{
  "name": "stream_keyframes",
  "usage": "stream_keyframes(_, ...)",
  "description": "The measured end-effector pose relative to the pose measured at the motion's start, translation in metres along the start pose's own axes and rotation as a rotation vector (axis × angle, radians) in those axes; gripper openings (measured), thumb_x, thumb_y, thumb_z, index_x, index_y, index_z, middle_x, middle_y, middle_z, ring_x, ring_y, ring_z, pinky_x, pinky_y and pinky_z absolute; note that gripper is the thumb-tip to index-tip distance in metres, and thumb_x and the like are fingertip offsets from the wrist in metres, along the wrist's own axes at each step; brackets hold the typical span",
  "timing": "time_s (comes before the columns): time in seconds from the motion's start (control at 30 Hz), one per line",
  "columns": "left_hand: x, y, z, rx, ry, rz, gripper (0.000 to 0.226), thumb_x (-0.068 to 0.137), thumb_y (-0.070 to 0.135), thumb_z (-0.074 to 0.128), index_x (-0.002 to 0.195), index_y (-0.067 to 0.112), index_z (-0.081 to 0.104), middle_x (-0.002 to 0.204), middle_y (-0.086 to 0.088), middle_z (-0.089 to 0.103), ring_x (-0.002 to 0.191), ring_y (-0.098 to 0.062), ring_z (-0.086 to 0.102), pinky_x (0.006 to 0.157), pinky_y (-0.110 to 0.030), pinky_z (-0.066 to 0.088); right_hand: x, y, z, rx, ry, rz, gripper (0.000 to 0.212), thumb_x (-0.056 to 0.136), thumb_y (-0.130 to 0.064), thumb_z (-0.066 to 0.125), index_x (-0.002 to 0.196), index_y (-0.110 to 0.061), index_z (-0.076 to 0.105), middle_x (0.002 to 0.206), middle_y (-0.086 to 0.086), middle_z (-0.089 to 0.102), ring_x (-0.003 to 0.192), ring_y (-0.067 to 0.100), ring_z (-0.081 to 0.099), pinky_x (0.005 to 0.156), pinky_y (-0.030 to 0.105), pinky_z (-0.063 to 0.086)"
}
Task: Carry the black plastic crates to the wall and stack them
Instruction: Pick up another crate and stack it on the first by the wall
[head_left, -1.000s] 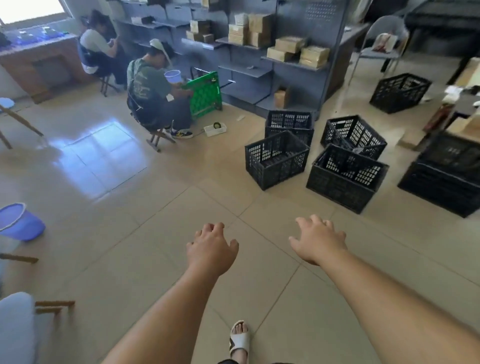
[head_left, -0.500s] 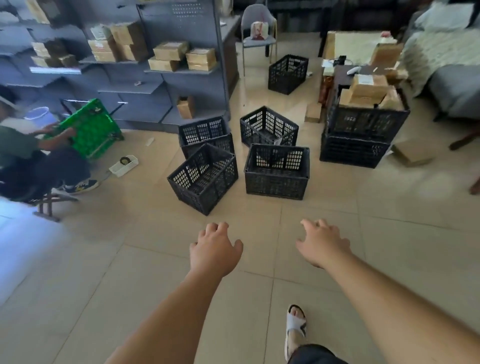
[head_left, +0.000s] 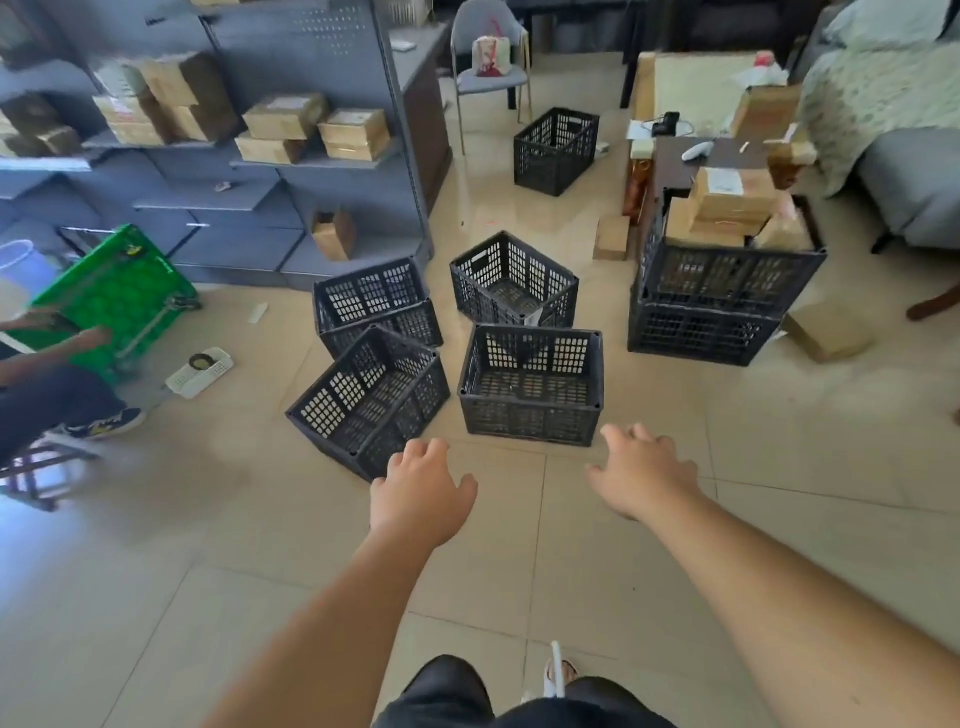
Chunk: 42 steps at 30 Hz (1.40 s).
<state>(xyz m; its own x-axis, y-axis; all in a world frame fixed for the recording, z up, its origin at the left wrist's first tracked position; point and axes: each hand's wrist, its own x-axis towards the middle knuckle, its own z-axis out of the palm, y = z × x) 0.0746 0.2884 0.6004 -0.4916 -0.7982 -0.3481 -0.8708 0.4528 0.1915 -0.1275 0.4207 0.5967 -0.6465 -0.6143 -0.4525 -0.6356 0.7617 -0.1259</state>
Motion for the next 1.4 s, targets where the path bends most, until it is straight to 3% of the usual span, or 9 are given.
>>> stream_keyframes(0.33,0.176,-0.005,-0.037,-0.011,-0.056,-0.022,0.059,0.093,0.05,0.043,0.147,0.025,0.04,0.146,-0.001,0.044,0.134,-0.027,0.041,0.104,-0.048,0.039,0.149,-0.049,-0.043,0.053,-0.027,0.085,0.054,0.094,-0.054,0.044,0.143,-0.031,0.039,0.138,0.002,0.048,0.126,0.03,0.044,0.095,0.05,0.044)
stream_keyframes(0.6,0.311,0.01,-0.073,0.039,-0.127,0.08,0.06,0.095,0.05,0.045,0.148,0.024,0.039,0.148,-0.003,0.044,0.135,-0.029,0.042,0.106,-0.052,0.041,0.251,-0.087,-0.076,0.281,-0.056,0.203,0.056,0.094,-0.052,0.048,0.145,-0.029,0.039,0.139,0.004,0.051,0.123,0.032,0.049,0.096,0.048,0.048)
stream_keyframes(0.7,0.353,0.024,-0.077,0.062,-0.152,0.111,0.064,0.094,0.054,0.045,0.15,0.026,0.038,0.149,-0.002,0.043,0.136,-0.028,0.042,0.105,-0.052,0.042,0.282,-0.081,-0.081,0.341,-0.072,0.255,0.057,0.093,-0.053,0.051,0.144,-0.028,0.041,0.138,0.006,0.051,0.12,0.032,0.053,0.096,0.049,0.05)
stream_keyframes(0.9,0.434,0.072,-0.077,0.097,-0.202,0.129,0.061,0.091,0.057,0.045,0.144,0.026,0.044,0.142,-0.004,0.048,0.13,-0.03,0.045,0.101,-0.052,0.045,0.361,-0.046,-0.097,0.354,-0.108,0.369,0.063,0.097,-0.048,0.051,0.152,-0.023,0.035,0.146,0.012,0.043,0.131,0.037,0.044,0.103,0.047,0.044)
stream_keyframes(1.17,0.523,0.132,-0.078,0.054,-0.274,0.039,0.065,0.092,0.054,0.047,0.151,0.026,0.038,0.149,-0.003,0.043,0.135,-0.03,0.042,0.105,-0.052,0.043,0.481,-0.01,-0.122,0.362,-0.186,0.337,0.061,0.092,-0.05,0.053,0.145,-0.021,0.043,0.138,0.014,0.049,0.123,0.041,0.051,0.1,0.05,0.047)
stream_keyframes(1.4,0.589,0.14,-0.062,0.052,-0.379,-0.02,0.064,0.093,0.051,0.051,0.151,0.029,0.037,0.148,-0.003,0.044,0.133,-0.031,0.045,0.103,-0.049,0.045,0.565,-0.008,-0.121,0.39,-0.258,0.36,0.065,0.09,-0.048,0.053,0.148,-0.022,0.041,0.138,0.015,0.049,0.124,0.042,0.051,0.099,0.049,0.047)
